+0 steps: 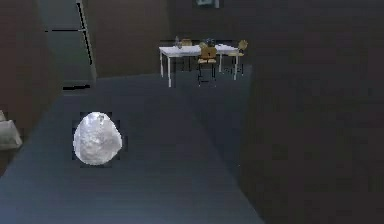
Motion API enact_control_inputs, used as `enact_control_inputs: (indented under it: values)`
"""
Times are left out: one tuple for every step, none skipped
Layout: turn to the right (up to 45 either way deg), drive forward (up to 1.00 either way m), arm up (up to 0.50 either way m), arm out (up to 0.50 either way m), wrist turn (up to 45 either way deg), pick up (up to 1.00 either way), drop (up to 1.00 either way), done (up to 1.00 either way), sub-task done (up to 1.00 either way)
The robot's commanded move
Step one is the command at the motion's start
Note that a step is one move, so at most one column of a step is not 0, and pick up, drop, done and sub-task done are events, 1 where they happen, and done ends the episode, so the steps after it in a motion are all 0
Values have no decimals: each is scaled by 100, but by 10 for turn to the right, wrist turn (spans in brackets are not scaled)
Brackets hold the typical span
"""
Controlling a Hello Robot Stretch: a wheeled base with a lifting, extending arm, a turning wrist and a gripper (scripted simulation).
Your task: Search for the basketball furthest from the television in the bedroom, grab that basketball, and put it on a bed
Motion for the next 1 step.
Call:
enact_control_inputs:
  values:
    - [0,100,0,0,0,0,0,0,0]
